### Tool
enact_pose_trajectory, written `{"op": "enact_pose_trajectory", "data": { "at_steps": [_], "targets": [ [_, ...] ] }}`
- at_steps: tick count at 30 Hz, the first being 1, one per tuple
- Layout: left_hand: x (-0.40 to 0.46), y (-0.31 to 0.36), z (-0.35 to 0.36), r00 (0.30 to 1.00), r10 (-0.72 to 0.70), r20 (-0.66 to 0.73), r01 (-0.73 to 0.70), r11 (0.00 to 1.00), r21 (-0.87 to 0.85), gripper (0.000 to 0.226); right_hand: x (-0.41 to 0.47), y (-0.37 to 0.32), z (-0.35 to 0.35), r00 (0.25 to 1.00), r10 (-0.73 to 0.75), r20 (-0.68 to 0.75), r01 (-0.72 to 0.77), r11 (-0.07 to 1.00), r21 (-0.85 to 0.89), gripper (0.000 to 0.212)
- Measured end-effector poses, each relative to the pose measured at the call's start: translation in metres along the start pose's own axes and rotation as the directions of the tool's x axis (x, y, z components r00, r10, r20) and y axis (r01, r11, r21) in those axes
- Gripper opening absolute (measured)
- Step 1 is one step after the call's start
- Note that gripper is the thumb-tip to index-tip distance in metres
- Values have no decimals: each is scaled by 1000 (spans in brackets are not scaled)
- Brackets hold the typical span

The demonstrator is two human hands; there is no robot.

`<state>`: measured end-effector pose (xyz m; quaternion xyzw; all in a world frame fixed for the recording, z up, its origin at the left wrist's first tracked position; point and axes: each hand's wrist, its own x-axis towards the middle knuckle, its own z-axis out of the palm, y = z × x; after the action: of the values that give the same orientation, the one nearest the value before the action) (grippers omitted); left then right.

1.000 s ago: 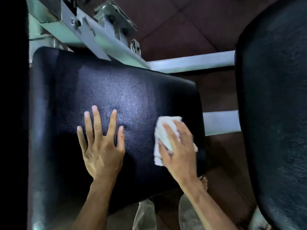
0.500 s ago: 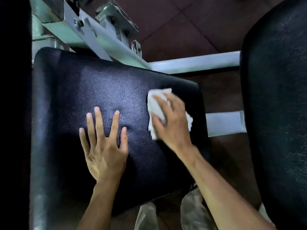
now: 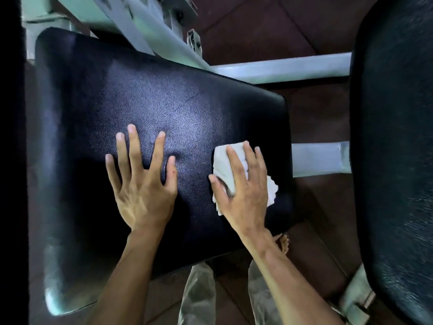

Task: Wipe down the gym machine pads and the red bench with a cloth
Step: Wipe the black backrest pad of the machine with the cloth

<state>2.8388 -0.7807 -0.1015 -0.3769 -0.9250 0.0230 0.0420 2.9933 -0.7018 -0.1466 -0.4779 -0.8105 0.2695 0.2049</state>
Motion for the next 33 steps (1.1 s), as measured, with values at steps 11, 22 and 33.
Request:
{"op": "enact_pose_trajectory", "data": {
  "at_steps": [11, 22, 33],
  "targets": [
    [-15, 28, -43, 977, 85, 195, -30, 963, -268, 51, -23, -7, -55, 973, 174, 155, -194, 973, 128, 50],
    [-243, 39, -169, 605, 611, 511, -246, 754, -609, 41, -324, -62, -202, 598, 800, 56, -793, 579, 189, 49],
    [-452, 126, -232, -33, 875, 483, -645, 351, -679, 41, -574, -66, -298, 80, 970, -228, -827, 192, 529, 47]
  ]
}}
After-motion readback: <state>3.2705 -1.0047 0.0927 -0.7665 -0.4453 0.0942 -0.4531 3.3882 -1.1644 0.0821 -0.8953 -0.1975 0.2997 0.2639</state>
